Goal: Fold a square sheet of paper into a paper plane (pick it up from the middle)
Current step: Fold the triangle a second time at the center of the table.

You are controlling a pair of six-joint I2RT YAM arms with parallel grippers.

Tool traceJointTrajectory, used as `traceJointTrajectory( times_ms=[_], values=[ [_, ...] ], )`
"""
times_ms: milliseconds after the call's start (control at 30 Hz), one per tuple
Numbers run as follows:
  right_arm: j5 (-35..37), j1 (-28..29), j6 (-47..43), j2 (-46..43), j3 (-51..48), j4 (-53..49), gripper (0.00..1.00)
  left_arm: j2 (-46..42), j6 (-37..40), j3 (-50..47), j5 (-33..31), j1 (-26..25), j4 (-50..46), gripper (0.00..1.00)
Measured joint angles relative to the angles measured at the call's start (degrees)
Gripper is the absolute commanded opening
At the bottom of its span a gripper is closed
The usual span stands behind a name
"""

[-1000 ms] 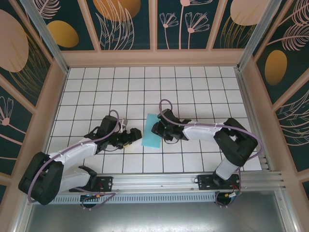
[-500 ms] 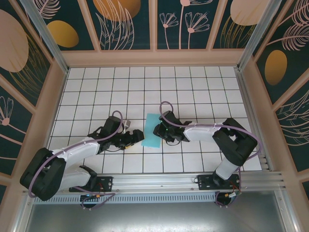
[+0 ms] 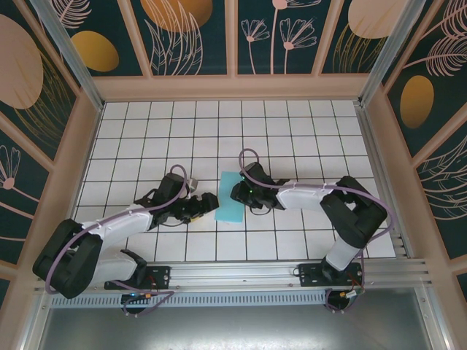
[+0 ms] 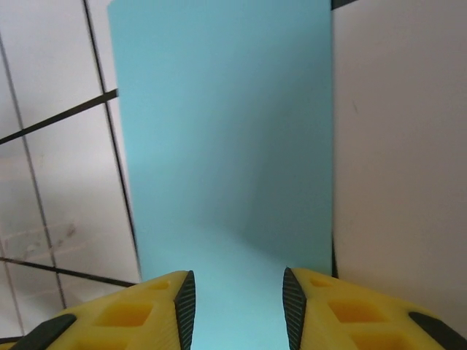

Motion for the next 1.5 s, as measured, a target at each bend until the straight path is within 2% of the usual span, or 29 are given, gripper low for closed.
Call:
traceJointTrajectory(
  times_ms=[533, 933, 1200, 1500],
  values=[
    [-5.22, -2.97, 2.21, -0.2, -5.22, 8.63, 0.39, 5.14, -1.92, 1.88, 0.24, -2.49, 0.68, 0.85],
    [-6.73, -3.52, 2.4, -0.28, -6.01, 10.21, 0.39, 8.85, -3.17, 3.72, 1.53, -3.41, 1.79, 0.81],
    [-6.95, -3.63, 2.4, -0.28, -6.38, 10.84, 0.38, 10.69, -3.21, 4.37, 1.9, -3.56, 2.64, 0.85],
    [-7.02, -3.63, 2.4, -0.39, -6.78, 11.47, 0.39, 11.96, -3.23, 4.96, 2.03, -4.44, 3.56, 0.84]
  ],
)
